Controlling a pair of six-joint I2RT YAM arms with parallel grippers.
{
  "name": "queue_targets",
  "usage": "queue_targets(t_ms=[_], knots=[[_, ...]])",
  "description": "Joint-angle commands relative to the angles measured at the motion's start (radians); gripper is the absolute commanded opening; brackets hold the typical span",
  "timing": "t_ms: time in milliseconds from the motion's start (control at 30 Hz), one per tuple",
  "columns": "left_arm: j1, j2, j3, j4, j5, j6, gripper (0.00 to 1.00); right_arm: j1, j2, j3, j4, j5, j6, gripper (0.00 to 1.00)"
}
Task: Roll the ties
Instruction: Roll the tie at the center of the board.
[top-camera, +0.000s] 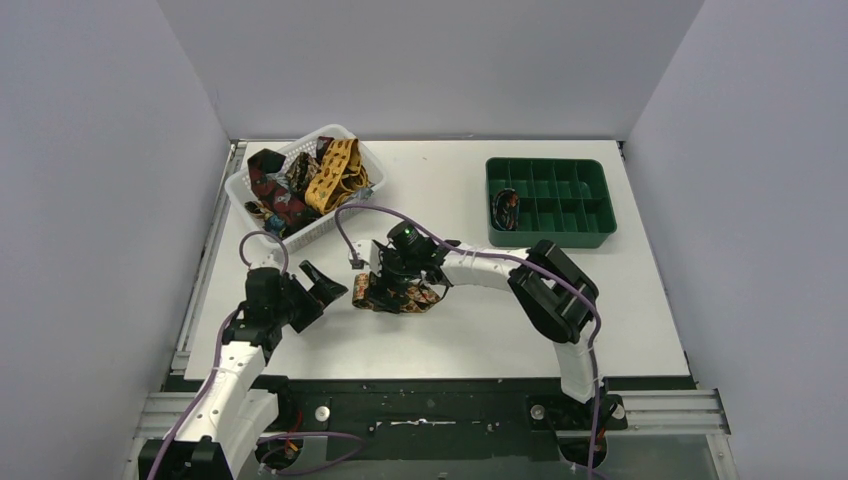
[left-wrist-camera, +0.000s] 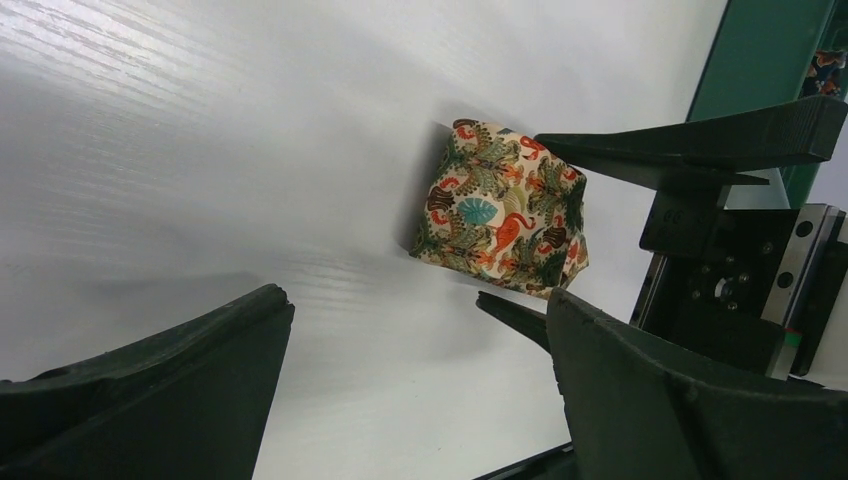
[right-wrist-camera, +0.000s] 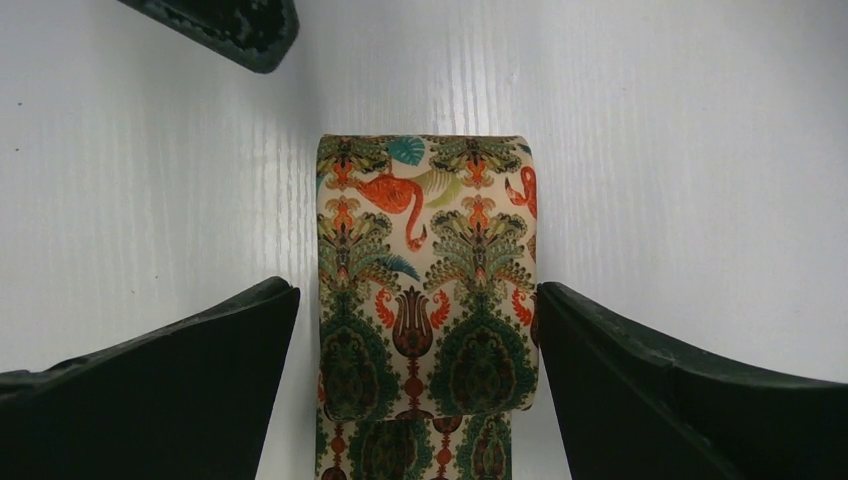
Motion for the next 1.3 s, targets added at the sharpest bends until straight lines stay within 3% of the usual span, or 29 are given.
queue_targets(t_ms=[0, 167, 300, 633, 667, 767, 833, 1033, 1167, 1267], knots=[[0.008, -0.007, -0.003, 0.062, 0.021, -0.008, 0.97, 0.02, -0.009, 0.029, 0.043, 0.029, 0.037, 0.85], [0.008, 0.007, -0.015, 0.091, 0.025, -0.012, 0.97, 0.037, -0.072, -0.067, 0.129, 0.066, 0.057, 0.62], [0.008, 0.029, -0.017, 0.11, 0.045, -0.014, 0.97, 0.044, -0.099, -0.109, 0.148, 0.044, 0.049, 0.58], [0.008, 0.056, -0.036, 0.172, 0.091, -0.018, 0.96, 0.043, -0.08, -0.086, 0.119, 0.053, 0.008, 0.59], [0.008, 0.06, -0.042, 0.194, 0.111, -0.015, 0.97, 0.041, -0.086, -0.082, 0.119, 0.053, 0.009, 0.61], [0.008, 0.076, -0.048, 0.232, 0.137, -0.005, 0.97, 0.031, -0.122, -0.07, 0.129, 0.08, 0.029, 0.85], [0.008, 0.087, -0.044, 0.259, 0.143, 0.007, 0.97, 0.018, -0.16, -0.09, 0.18, 0.107, 0.072, 0.92], [0.008, 0.12, -0.025, 0.278, 0.154, 0.045, 0.97, -0.04, -0.308, -0.199, 0.3, 0.095, 0.269, 1.0], [0.008, 0.142, -0.025, 0.317, 0.166, 0.045, 0.97, -0.095, -0.431, -0.31, 0.374, 0.217, 0.58, 1.0], [0.008, 0.161, -0.02, 0.33, 0.173, 0.053, 0.96, -0.117, -0.499, -0.357, 0.349, 0.181, 0.761, 1.0]])
